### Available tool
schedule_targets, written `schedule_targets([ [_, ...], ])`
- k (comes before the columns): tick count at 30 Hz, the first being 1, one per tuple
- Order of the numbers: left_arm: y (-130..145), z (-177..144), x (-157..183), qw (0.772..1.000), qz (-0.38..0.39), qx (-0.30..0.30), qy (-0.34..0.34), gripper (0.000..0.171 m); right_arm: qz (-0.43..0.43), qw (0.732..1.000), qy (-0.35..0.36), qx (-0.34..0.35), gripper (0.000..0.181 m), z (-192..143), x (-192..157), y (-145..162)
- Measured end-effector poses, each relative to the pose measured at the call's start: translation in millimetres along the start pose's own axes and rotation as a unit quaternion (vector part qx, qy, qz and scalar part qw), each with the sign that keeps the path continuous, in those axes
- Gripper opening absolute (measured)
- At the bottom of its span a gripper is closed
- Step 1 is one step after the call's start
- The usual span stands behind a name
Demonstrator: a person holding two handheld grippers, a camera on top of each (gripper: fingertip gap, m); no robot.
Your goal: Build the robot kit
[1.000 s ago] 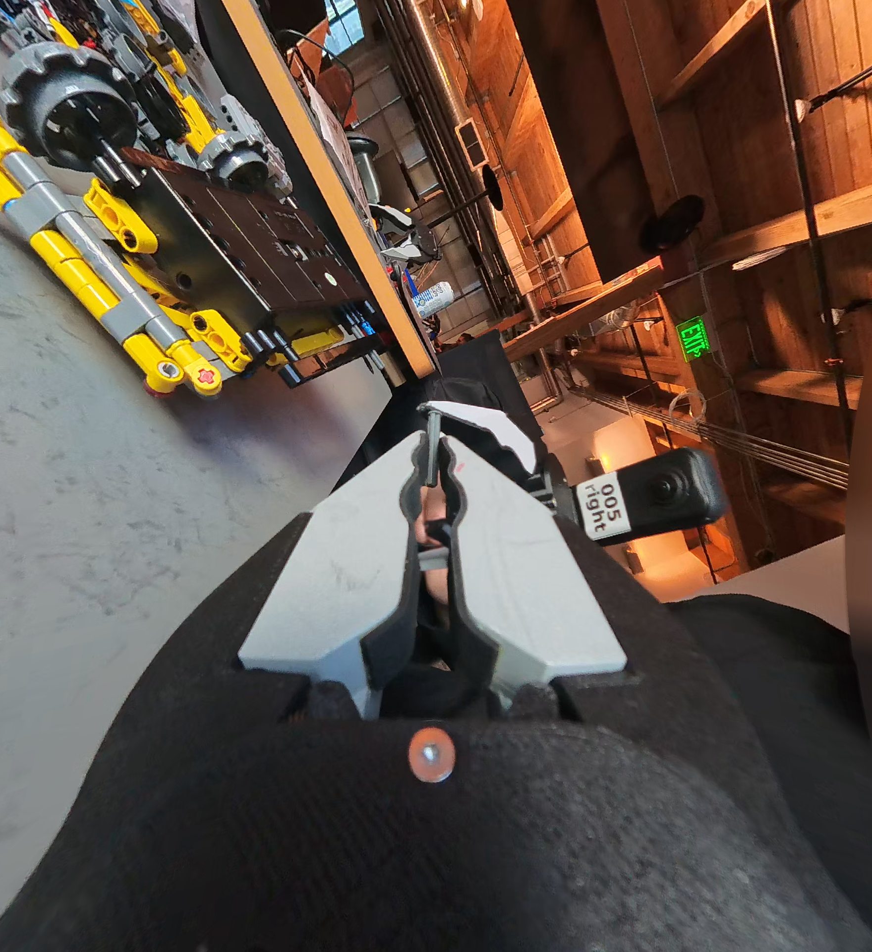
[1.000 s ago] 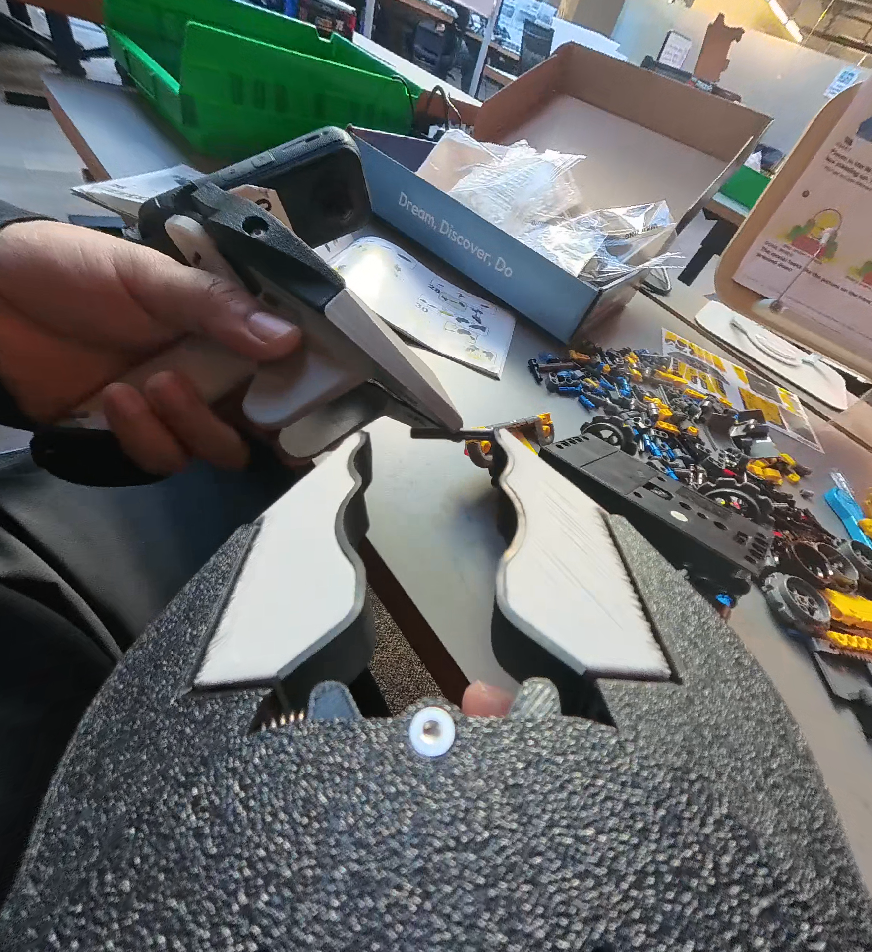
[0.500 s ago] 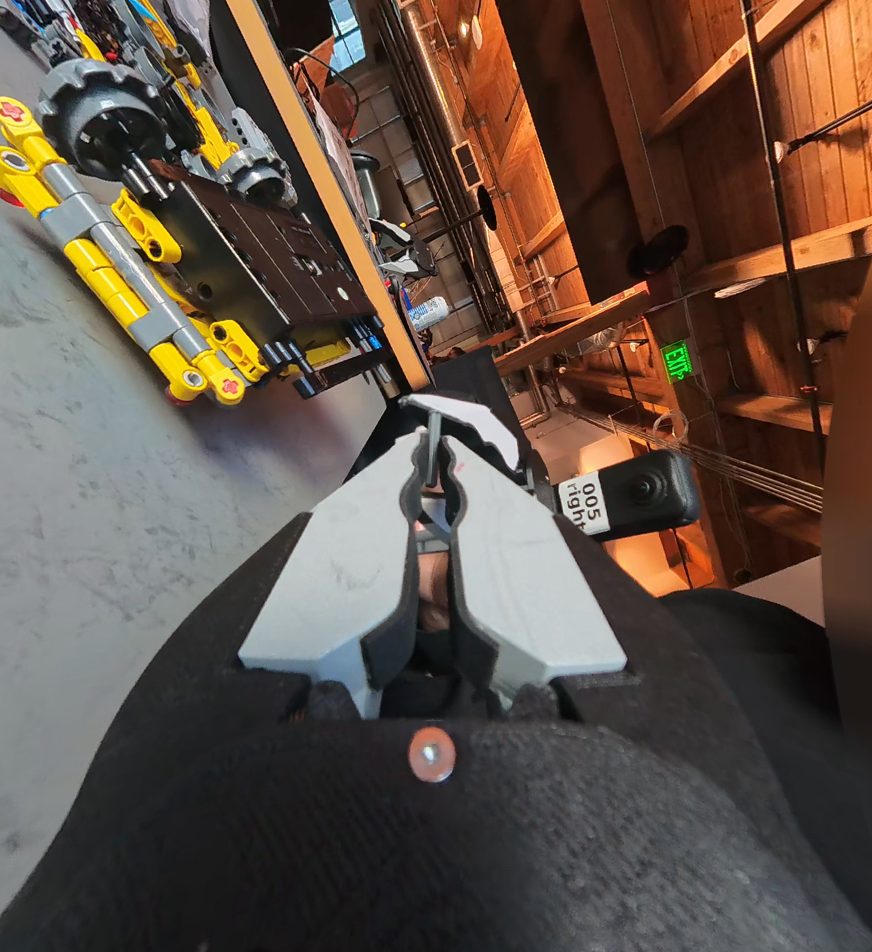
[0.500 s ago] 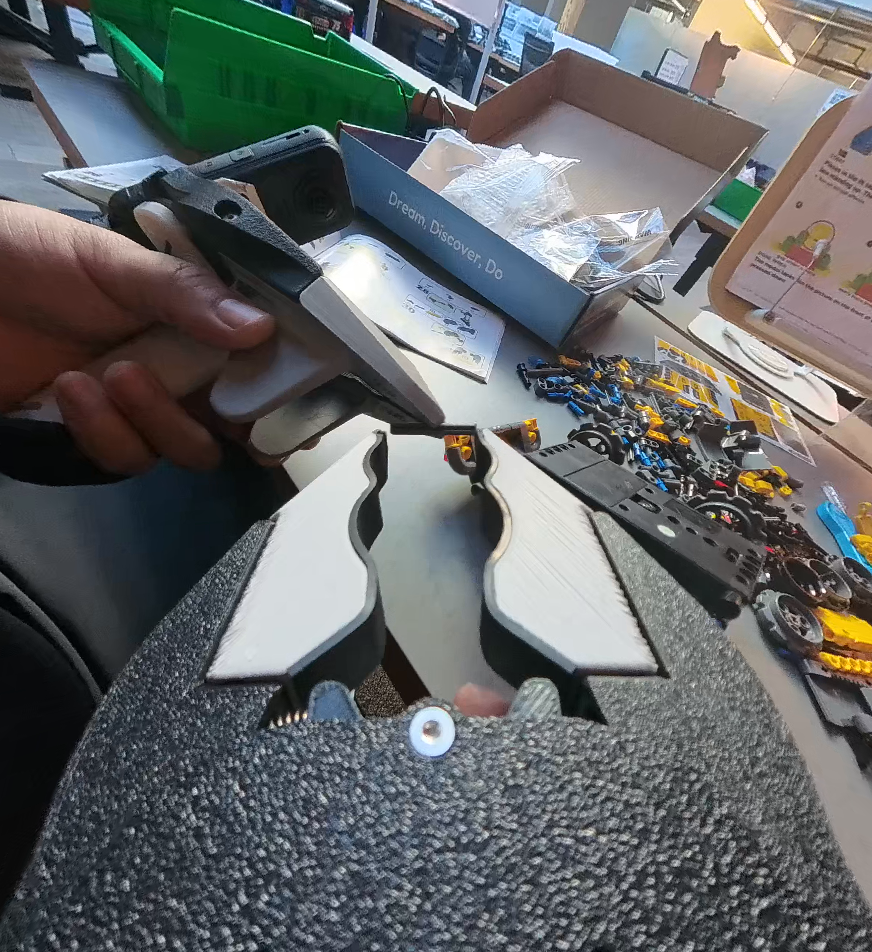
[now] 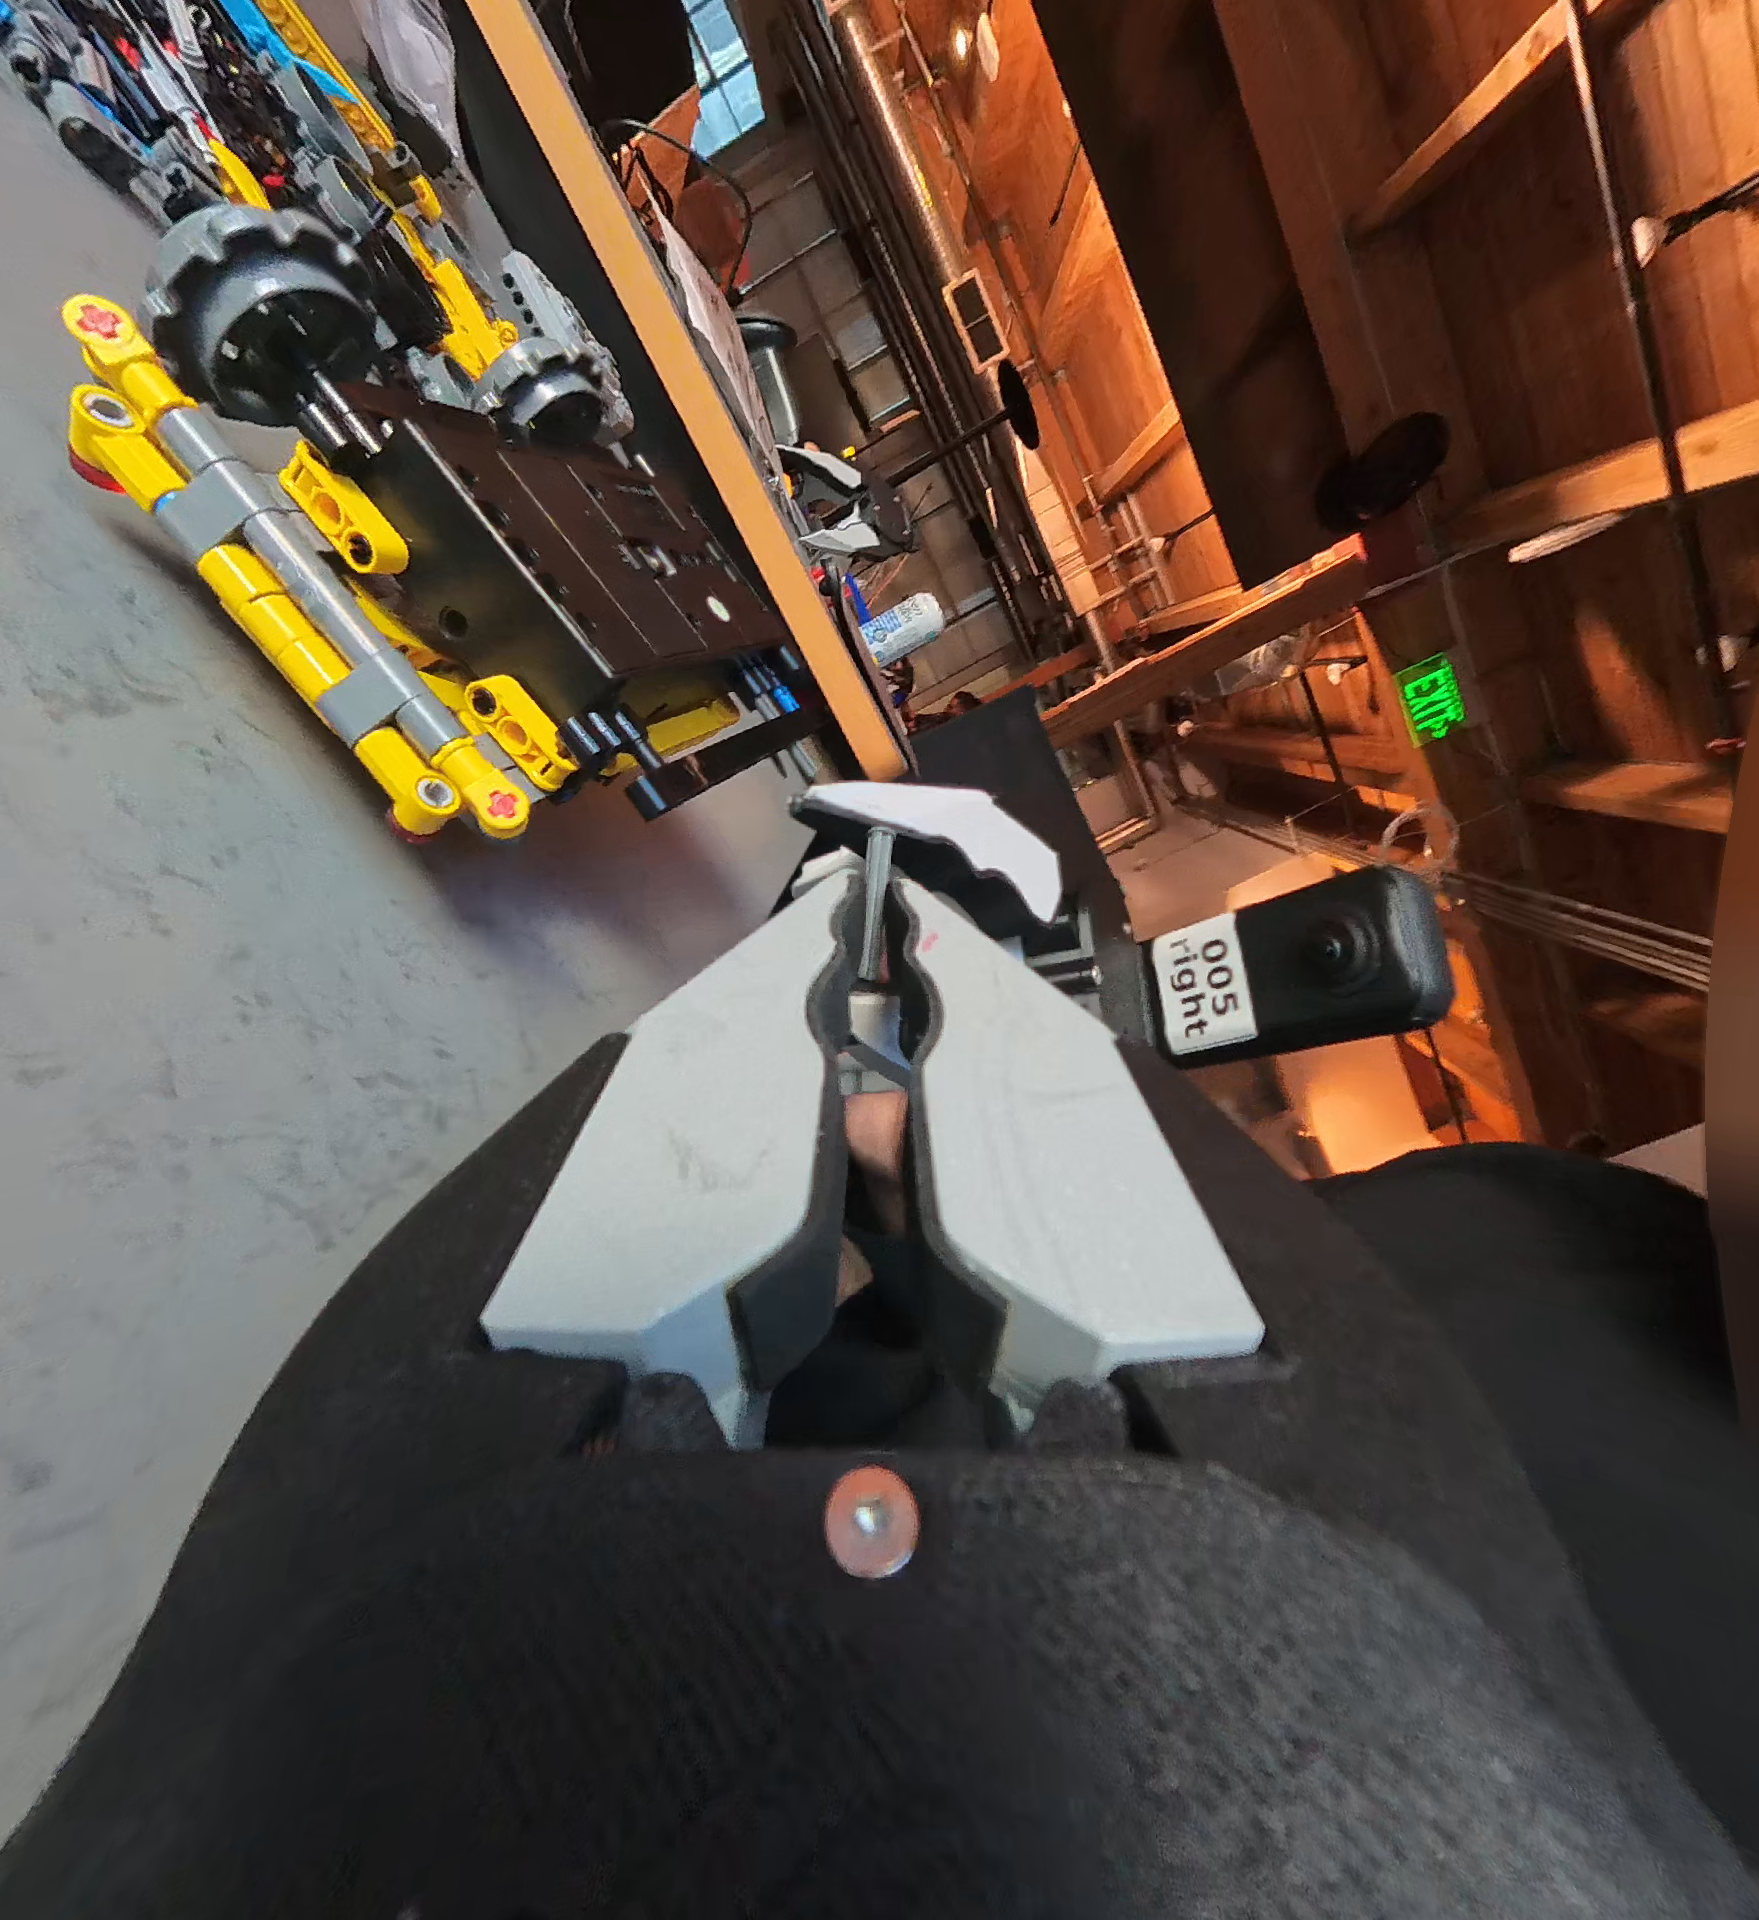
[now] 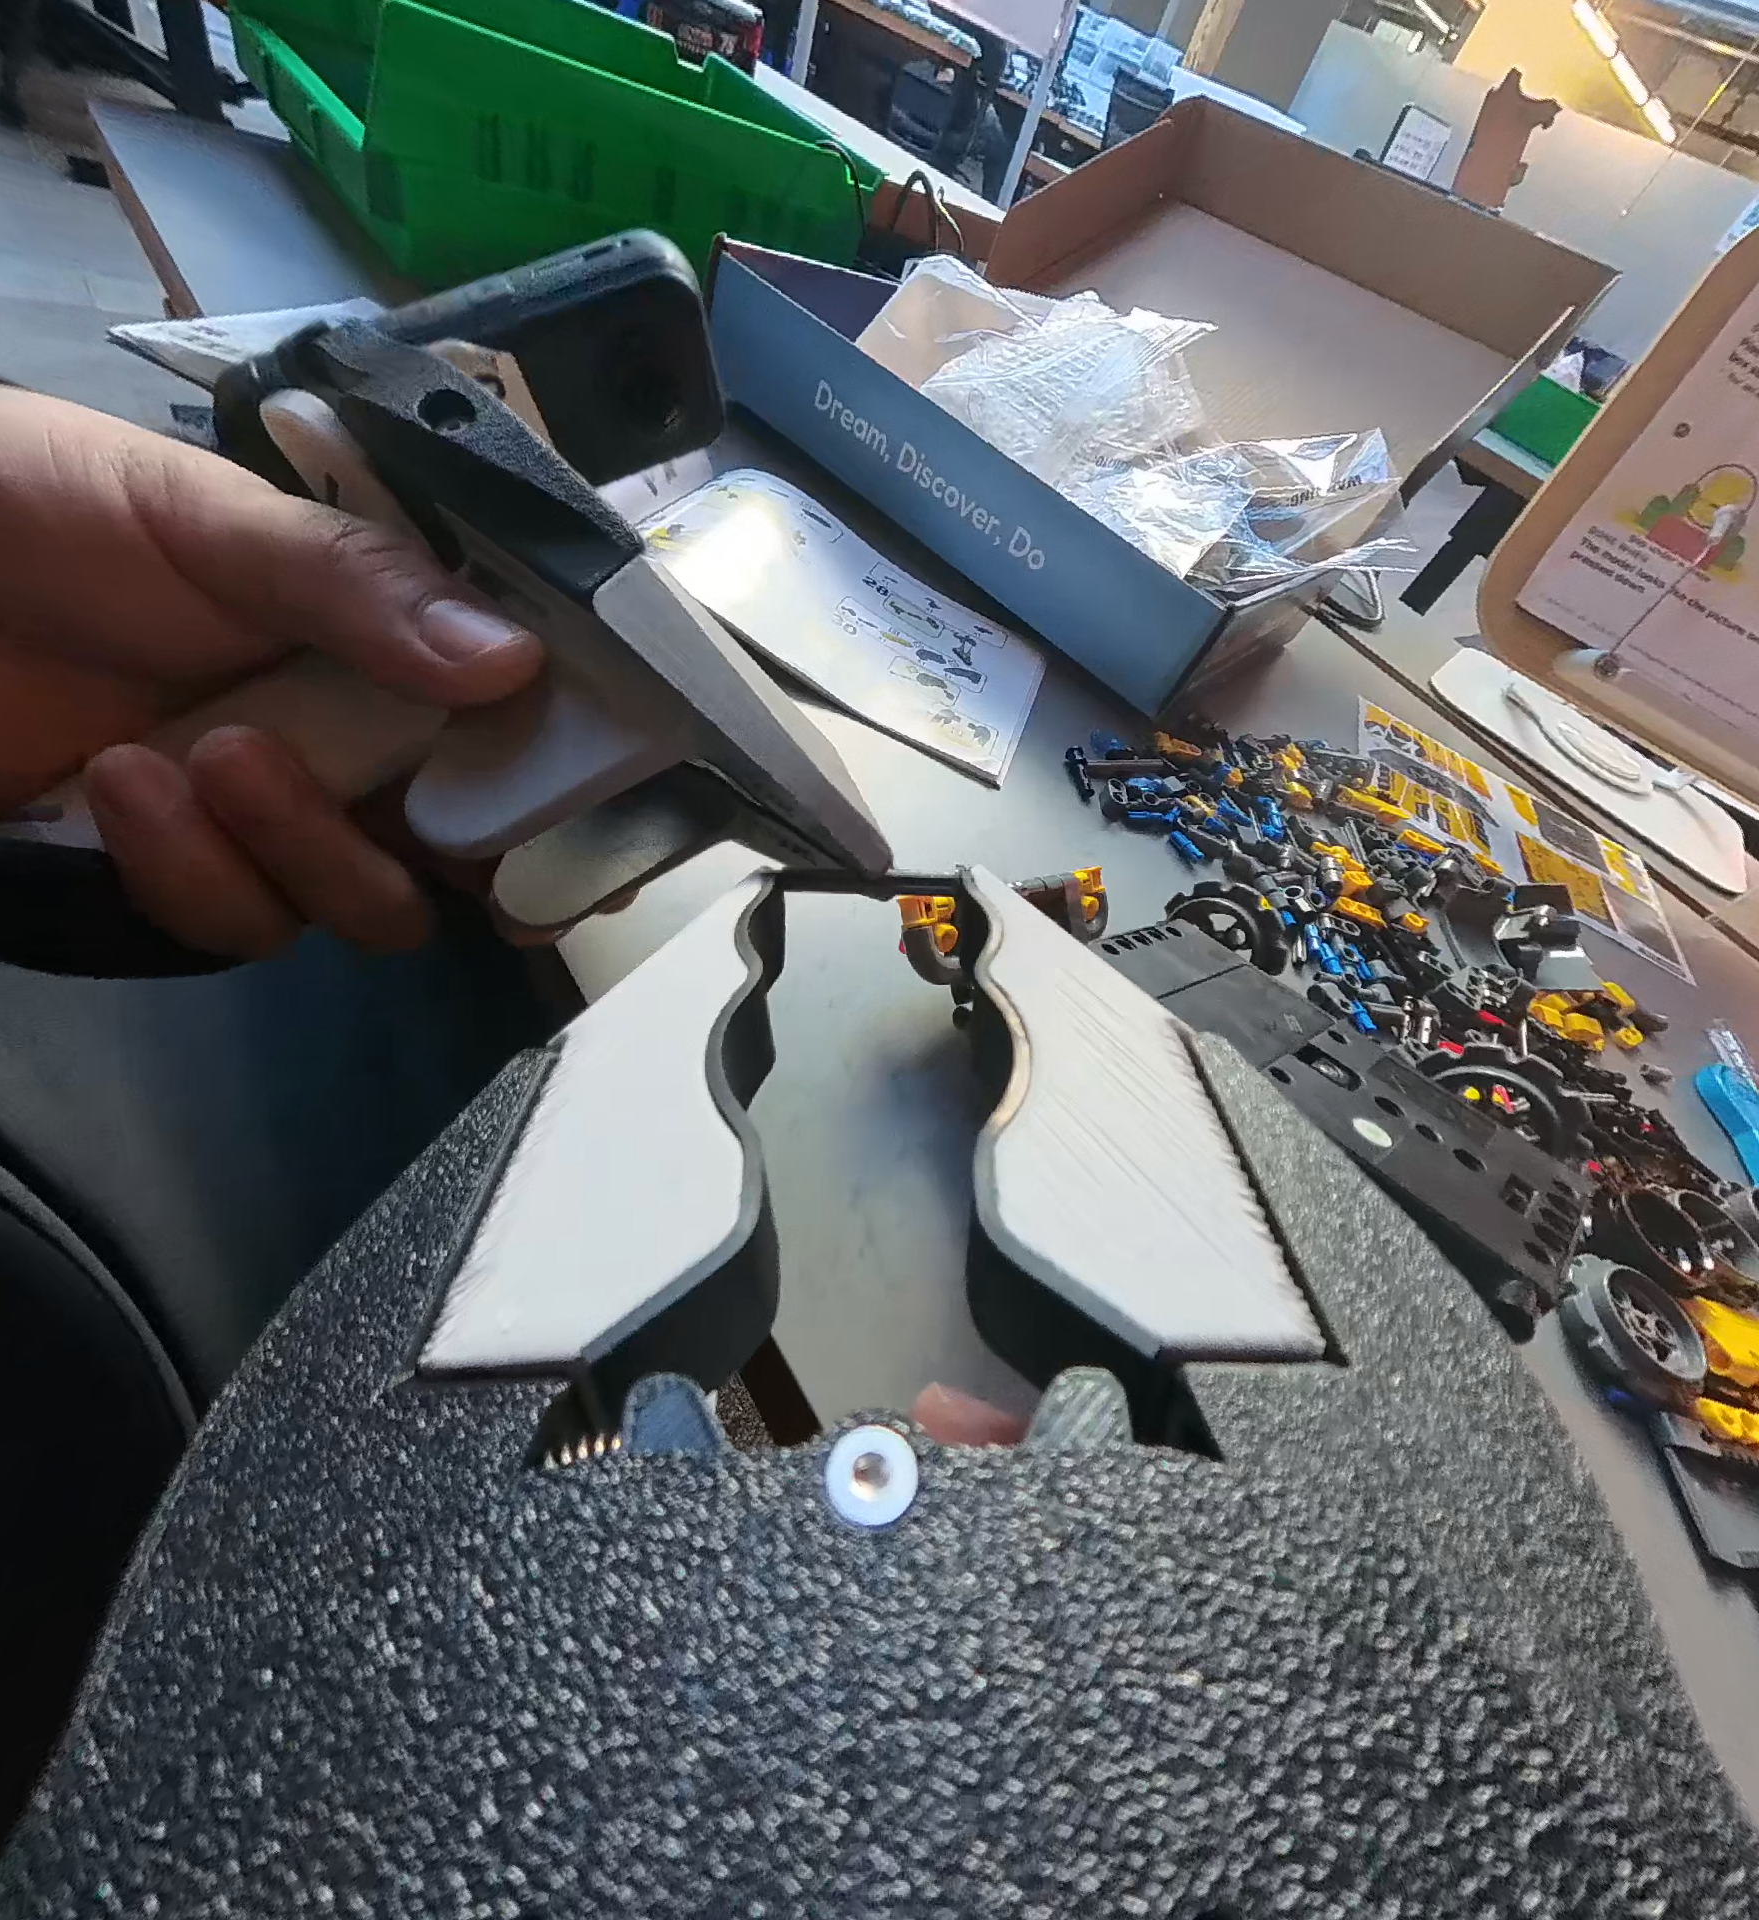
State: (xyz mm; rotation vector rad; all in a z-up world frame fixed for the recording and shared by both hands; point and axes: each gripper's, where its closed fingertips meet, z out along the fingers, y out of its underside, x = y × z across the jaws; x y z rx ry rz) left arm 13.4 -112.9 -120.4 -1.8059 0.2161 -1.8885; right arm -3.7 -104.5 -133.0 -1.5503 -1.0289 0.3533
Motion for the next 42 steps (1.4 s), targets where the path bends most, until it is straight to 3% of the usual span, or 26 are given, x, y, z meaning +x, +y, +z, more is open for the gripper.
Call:
schedule_targets([
  [12, 18, -4, 7, 0.994, 0.036, -0.102, 0.022, 0.001, -0.076, 0.994, -0.073, 0.007, 0.033, -9, -16, 2],
  [21, 18, -6, 7, 0.993, 0.042, -0.112, 0.026, 0.013, -0.098, 0.991, -0.09, 0.011, 0.033, -12, -24, 2],
  [31, 18, -8, 6, 0.992, 0.043, -0.113, 0.027, 0.013, -0.096, 0.991, -0.088, 0.018, 0.033, -12, -23, 0],
  [42, 33, -7, 7, 0.985, 0.07, -0.157, 0.032, 0.009, -0.139, 0.985, -0.096, 0.019, 0.033, -14, -31, 1],
])
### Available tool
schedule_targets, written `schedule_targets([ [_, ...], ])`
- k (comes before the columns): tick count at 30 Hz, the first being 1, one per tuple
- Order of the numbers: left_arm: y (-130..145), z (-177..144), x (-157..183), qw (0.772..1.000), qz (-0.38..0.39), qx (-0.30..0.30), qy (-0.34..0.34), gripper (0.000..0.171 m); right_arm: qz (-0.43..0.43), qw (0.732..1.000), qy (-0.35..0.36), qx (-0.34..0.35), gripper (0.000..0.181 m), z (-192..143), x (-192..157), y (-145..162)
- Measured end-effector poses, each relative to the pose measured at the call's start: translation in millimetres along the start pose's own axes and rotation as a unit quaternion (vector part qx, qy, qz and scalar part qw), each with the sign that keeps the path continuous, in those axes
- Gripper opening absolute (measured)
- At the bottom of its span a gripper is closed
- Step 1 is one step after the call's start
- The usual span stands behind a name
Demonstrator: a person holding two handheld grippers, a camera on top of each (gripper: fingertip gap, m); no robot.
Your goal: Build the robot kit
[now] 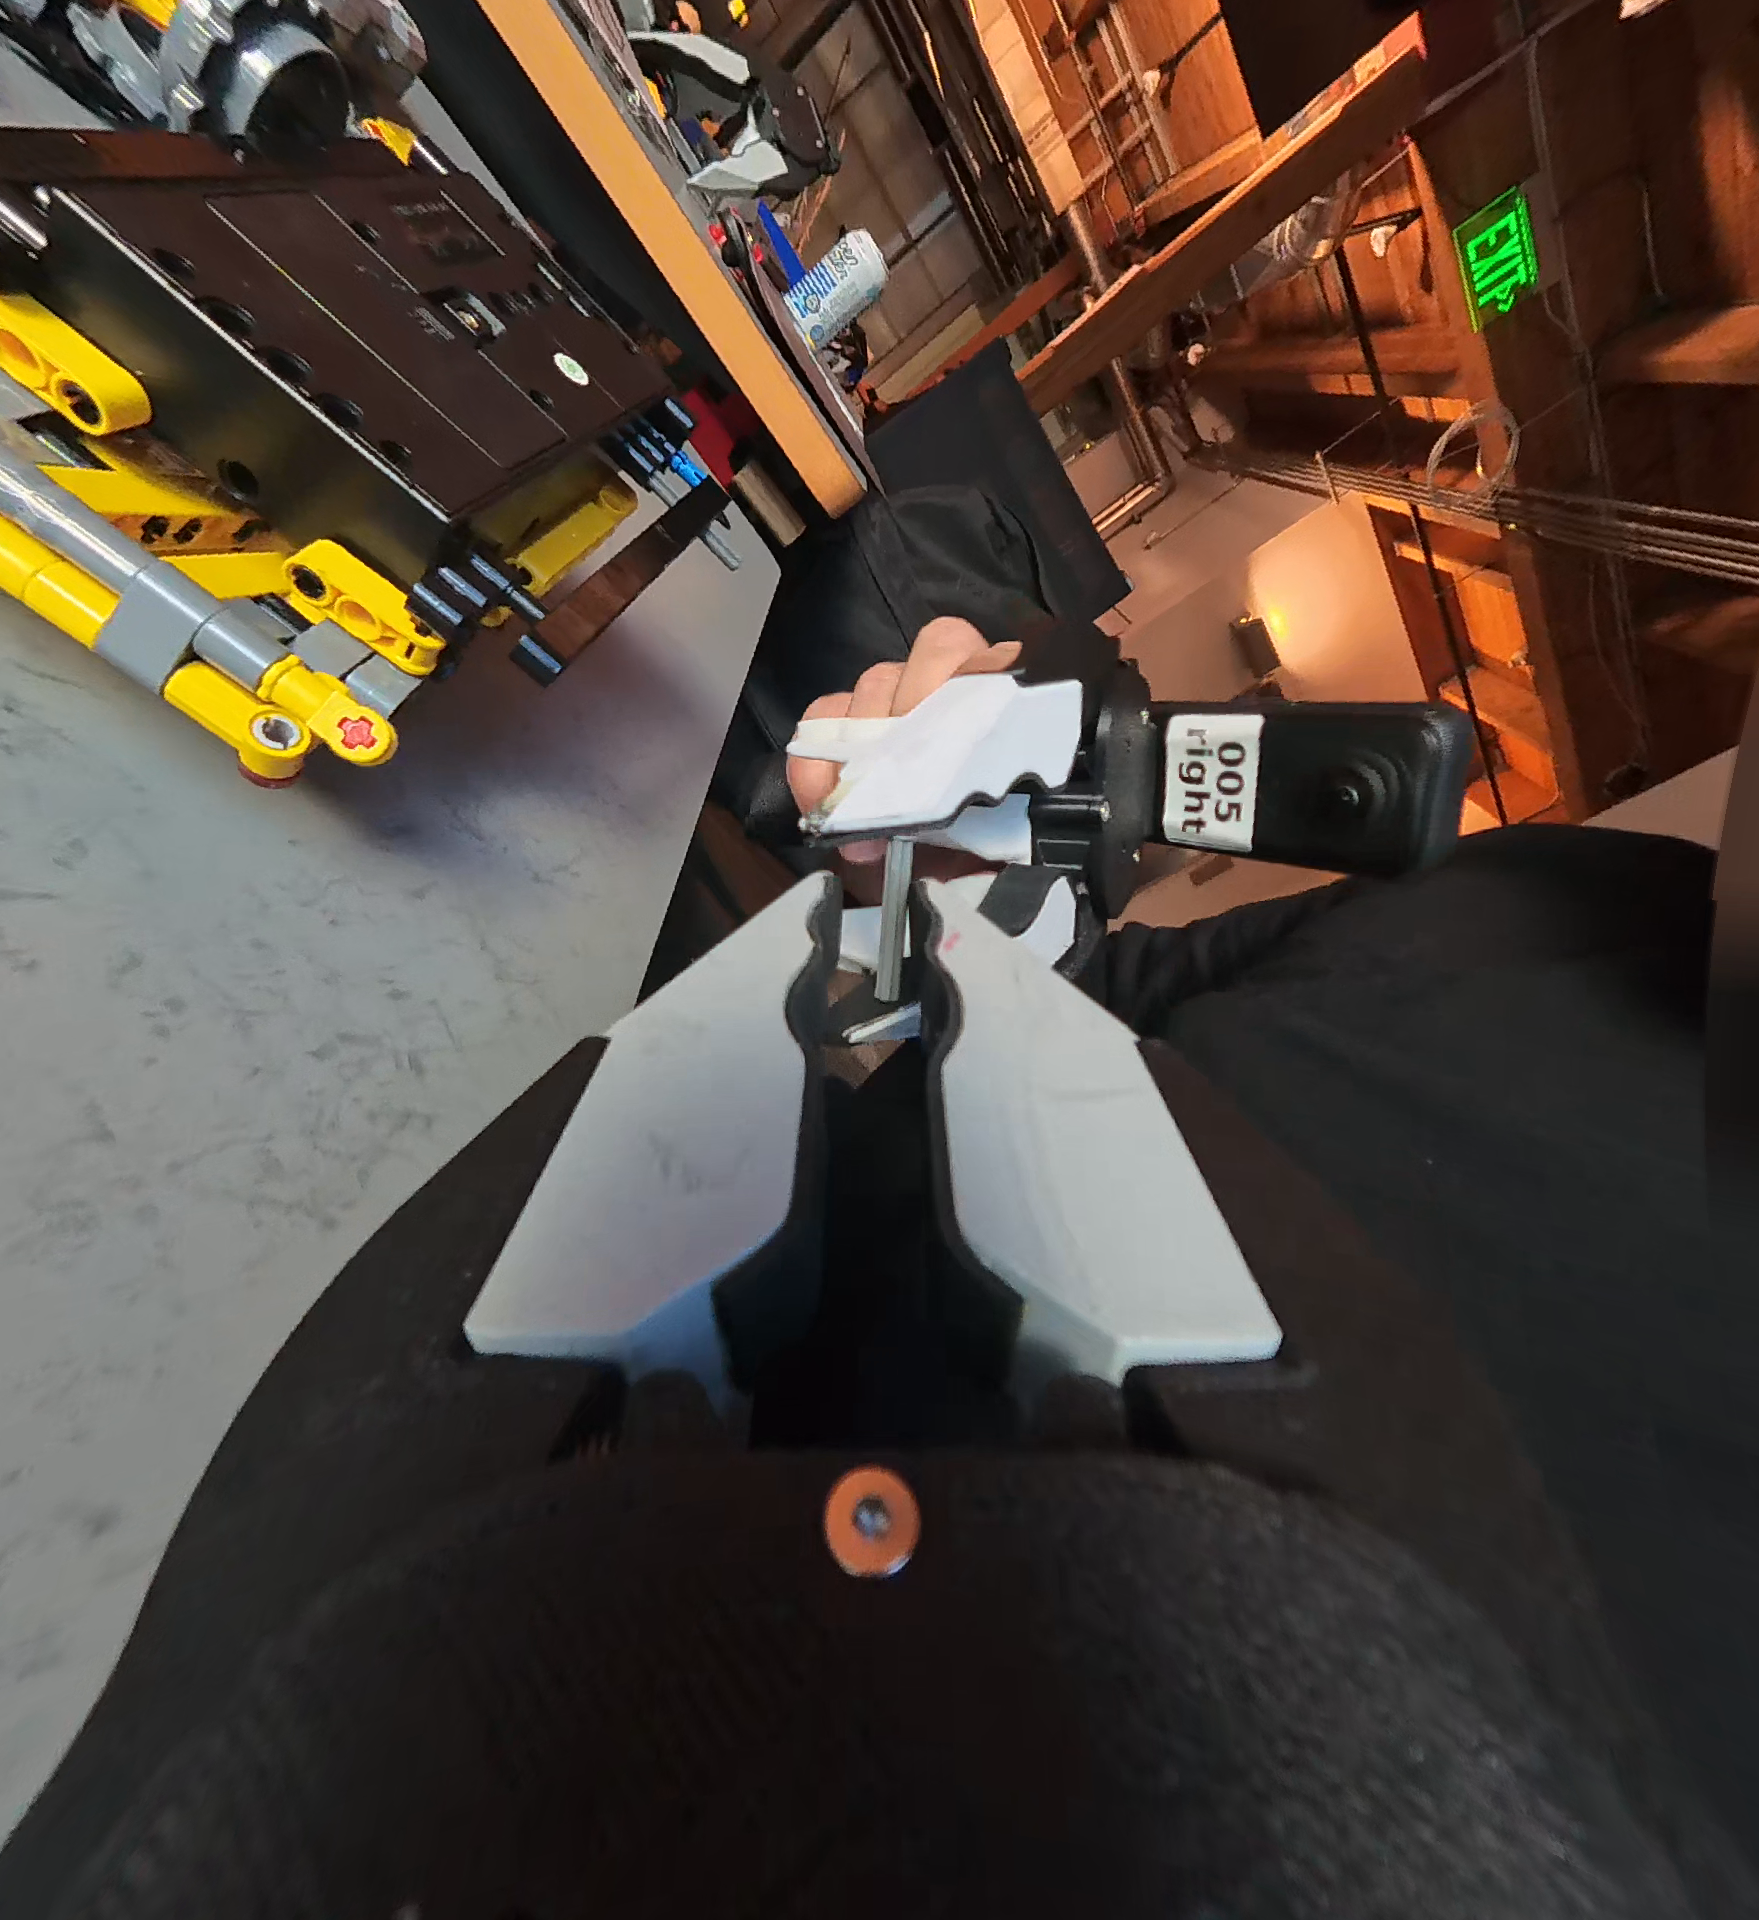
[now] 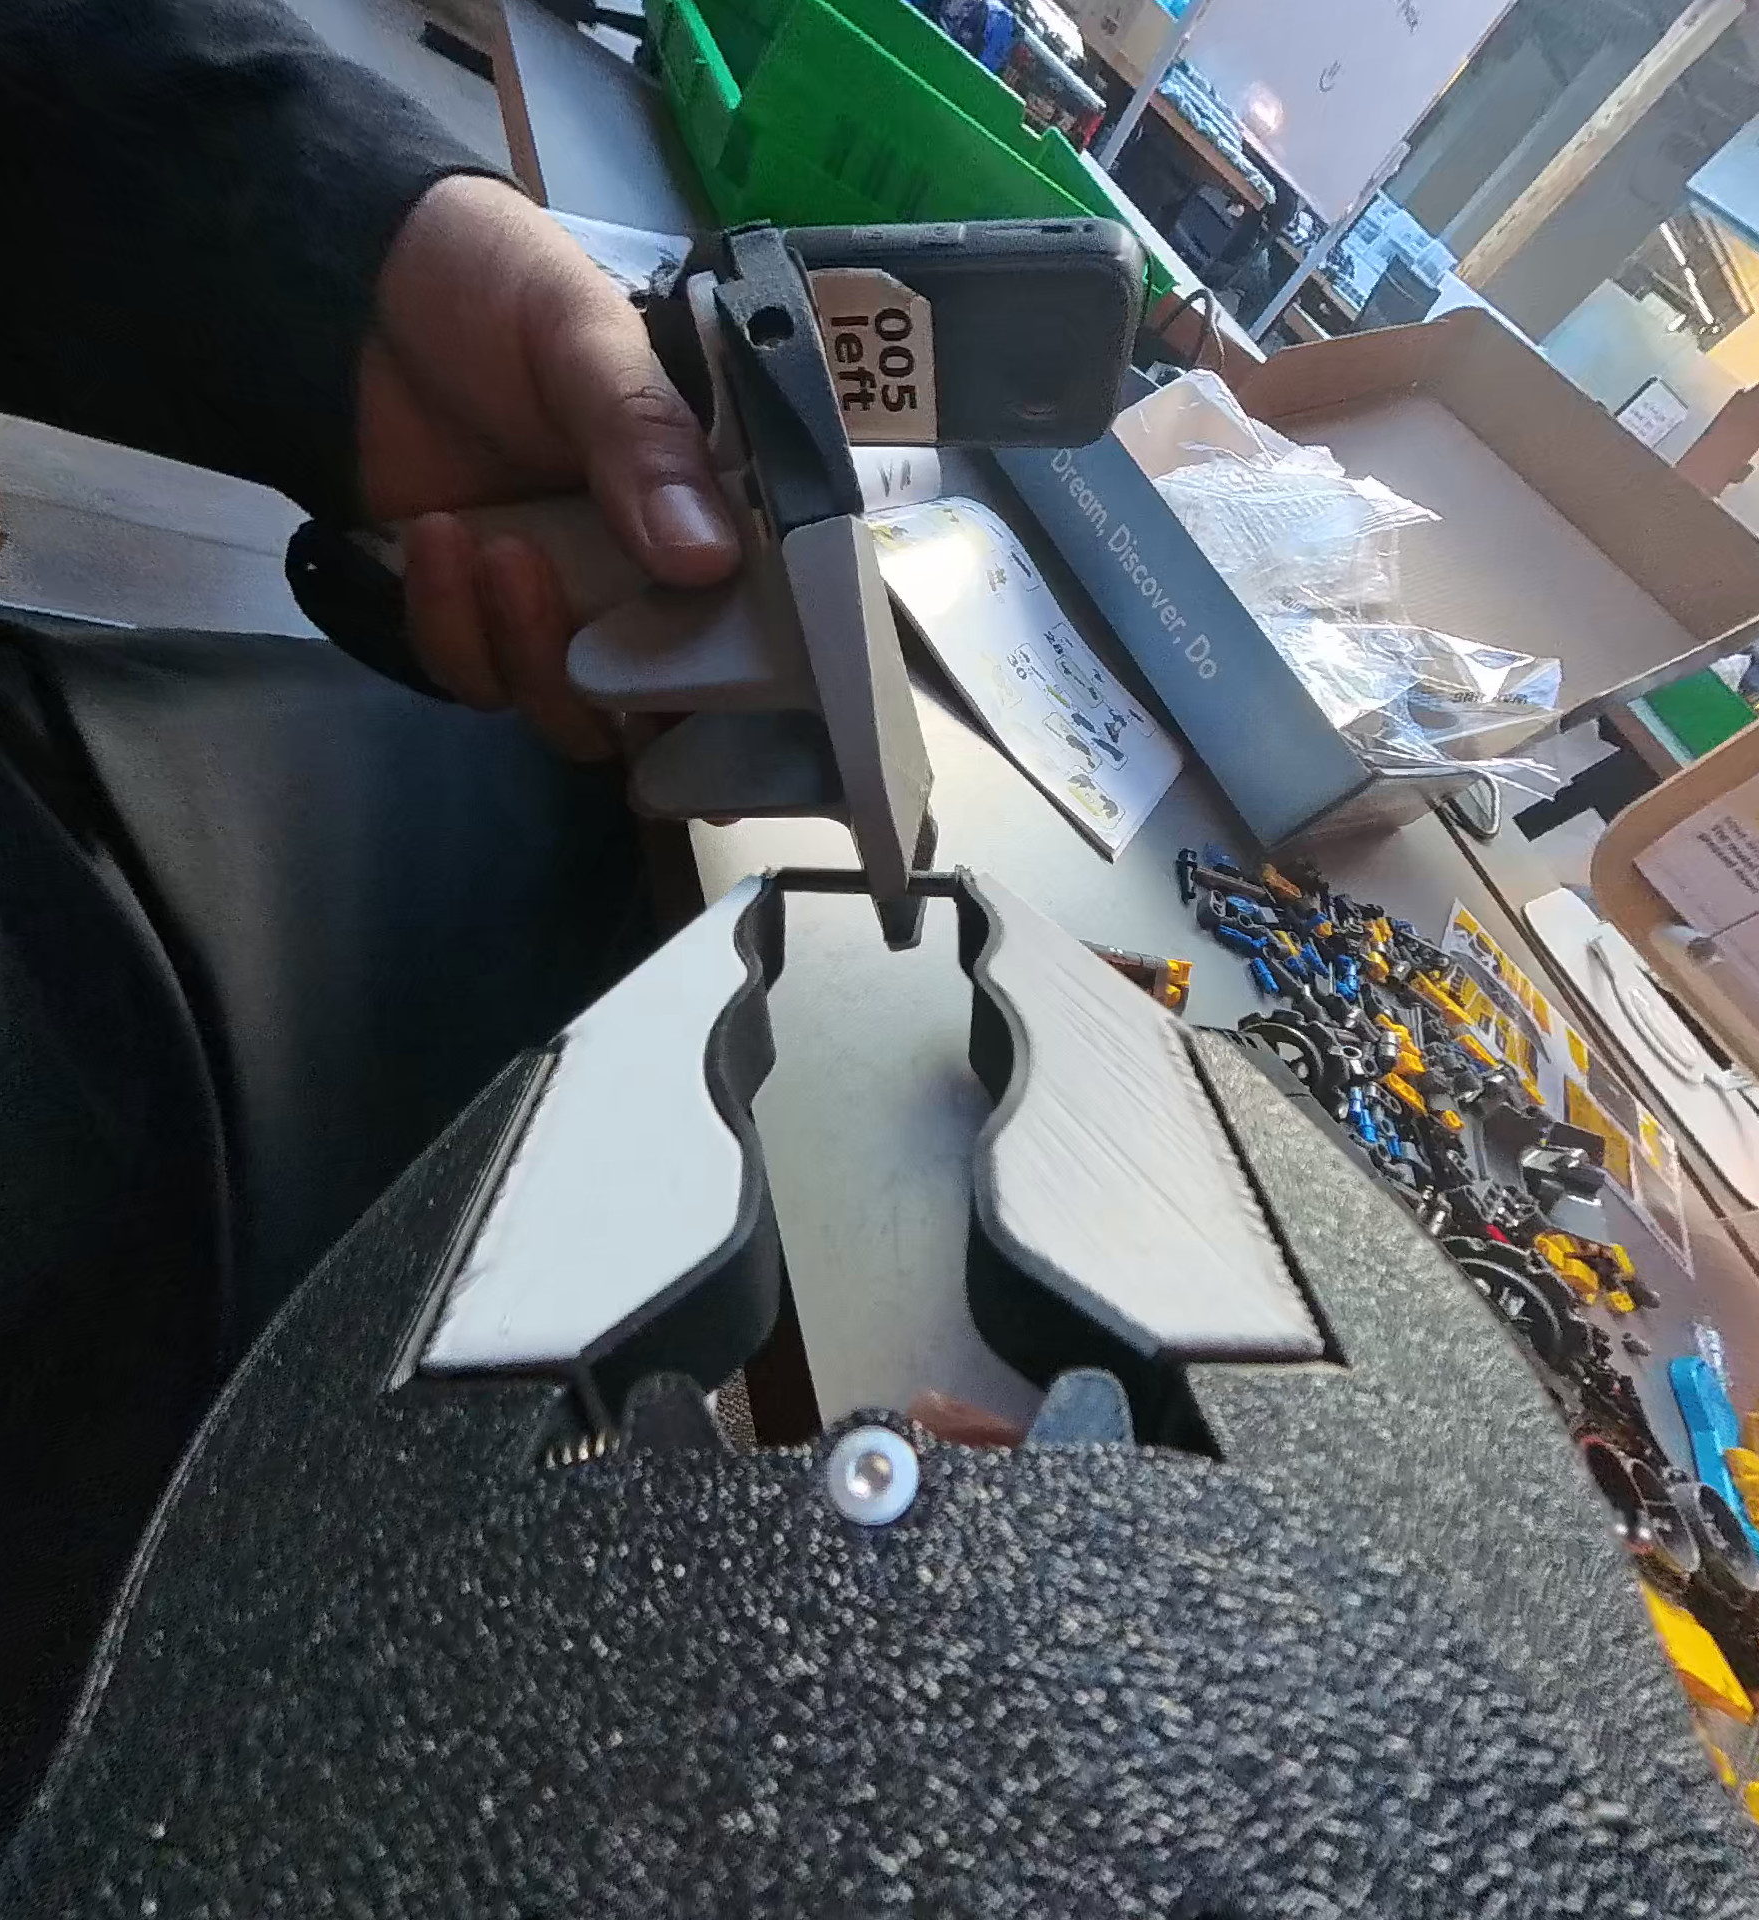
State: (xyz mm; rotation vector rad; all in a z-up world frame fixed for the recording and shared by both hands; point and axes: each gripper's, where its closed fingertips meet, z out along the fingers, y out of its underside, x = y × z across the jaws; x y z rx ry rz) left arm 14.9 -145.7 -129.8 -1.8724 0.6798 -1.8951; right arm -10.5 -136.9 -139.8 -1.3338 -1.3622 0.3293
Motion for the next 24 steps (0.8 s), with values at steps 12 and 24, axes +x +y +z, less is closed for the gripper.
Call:
schedule_targets([
  [12, 6.7, 1.8, 6.6, 0.999, 0.007, -0.015, 0.028, 0.001, -0.01, 1.0, -0.01, 0.002, 0.033, -0.2, -3.0, -2.5],
  [24, 5.3, 2.8, 8.0, 0.999, 0.014, -0.006, 0.032, 0.001, -0.005, 1.0, -0.014, 0.006, 0.033, -0.4, -4.1, -3.8],
])
